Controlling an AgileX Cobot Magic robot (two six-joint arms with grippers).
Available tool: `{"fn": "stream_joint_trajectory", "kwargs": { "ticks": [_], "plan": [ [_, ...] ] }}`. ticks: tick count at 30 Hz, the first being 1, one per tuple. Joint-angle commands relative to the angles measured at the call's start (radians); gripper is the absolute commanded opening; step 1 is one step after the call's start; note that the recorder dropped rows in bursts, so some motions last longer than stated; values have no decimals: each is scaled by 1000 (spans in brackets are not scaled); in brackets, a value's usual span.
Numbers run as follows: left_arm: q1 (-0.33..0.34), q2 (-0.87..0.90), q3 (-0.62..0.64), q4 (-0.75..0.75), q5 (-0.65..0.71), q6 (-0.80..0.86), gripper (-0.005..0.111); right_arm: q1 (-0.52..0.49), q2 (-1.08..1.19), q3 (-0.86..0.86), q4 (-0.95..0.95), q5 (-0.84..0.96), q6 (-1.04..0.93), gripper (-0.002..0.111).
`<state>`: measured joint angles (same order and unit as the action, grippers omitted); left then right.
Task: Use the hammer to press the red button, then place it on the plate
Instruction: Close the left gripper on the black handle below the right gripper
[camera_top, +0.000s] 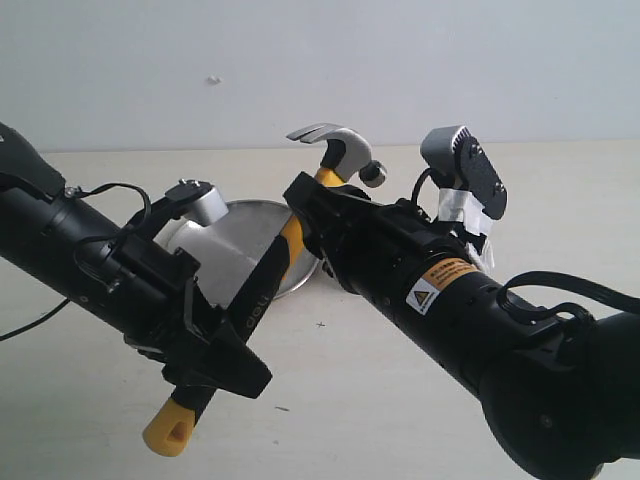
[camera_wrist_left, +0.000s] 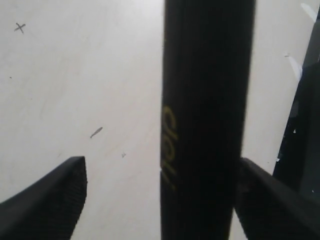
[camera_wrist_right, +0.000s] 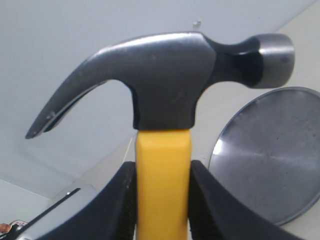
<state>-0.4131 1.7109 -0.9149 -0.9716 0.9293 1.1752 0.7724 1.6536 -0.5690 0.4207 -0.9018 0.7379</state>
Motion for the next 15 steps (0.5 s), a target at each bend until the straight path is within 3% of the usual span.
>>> {"fn": "stream_joint_trajectory", "kwargs": {
  "ticks": [1,9,15],
  "plan": [
    [-8,17,-1,-13,-41,-2,72,-2,-11,-9,-19,-69,-4,0],
    [-8,23,-1,-20,-41,-2,47,-2,-11,-9,-19,-61,-4,0],
    [-8,23,-1,-5,-18,-2,45,-2,-11,-9,-11,-61,-4,0]
  ]
}}
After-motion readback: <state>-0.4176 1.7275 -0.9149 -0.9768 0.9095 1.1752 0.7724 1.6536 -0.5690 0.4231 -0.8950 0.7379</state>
